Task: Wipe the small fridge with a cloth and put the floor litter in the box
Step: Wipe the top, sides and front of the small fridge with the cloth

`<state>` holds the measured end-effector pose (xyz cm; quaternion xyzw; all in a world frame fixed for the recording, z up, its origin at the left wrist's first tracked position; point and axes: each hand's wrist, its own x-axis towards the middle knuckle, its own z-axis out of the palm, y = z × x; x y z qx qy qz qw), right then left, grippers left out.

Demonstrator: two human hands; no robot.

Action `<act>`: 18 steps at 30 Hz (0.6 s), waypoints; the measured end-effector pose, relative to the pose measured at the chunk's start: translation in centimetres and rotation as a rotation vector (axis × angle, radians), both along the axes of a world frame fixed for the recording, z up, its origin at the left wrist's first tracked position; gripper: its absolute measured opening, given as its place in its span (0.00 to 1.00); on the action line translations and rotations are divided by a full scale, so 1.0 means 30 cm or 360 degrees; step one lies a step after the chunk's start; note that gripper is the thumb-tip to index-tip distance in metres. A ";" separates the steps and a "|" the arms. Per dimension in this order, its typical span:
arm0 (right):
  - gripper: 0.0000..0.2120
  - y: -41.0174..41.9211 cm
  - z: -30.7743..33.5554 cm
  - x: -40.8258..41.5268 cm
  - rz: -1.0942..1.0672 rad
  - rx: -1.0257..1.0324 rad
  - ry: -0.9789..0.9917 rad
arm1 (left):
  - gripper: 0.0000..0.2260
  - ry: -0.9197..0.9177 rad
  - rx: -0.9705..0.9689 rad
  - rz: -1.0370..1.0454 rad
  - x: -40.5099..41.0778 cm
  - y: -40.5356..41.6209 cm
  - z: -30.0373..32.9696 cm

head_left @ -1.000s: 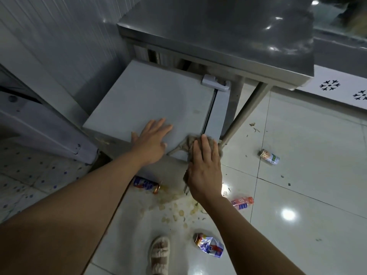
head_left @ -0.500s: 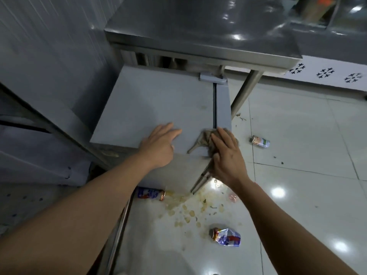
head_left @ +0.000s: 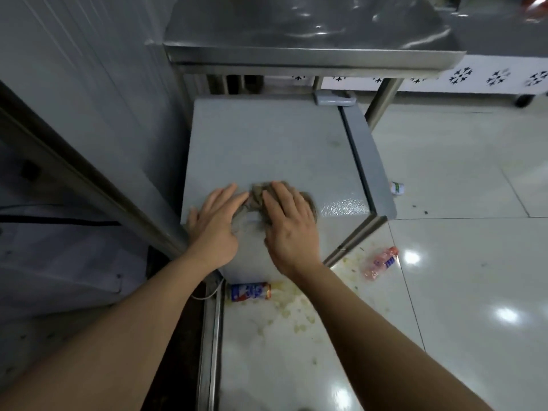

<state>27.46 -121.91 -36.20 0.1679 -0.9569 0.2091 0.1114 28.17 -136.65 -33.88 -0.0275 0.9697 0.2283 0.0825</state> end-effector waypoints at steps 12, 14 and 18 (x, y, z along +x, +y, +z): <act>0.30 0.392 -0.030 -0.055 -0.0664 0.0082 0.0015 | 0.37 0.0166 -0.0151 0.0055 0.012 0.011 -0.035; 0.29 0.347 -0.045 -0.052 -0.0743 0.0020 0.0096 | 0.37 0.0254 -0.0221 0.0049 0.017 0.016 -0.050; 0.23 0.196 -0.094 -0.026 -0.0471 0.0033 0.0311 | 0.37 0.0409 -0.0270 -0.0005 0.024 0.012 -0.086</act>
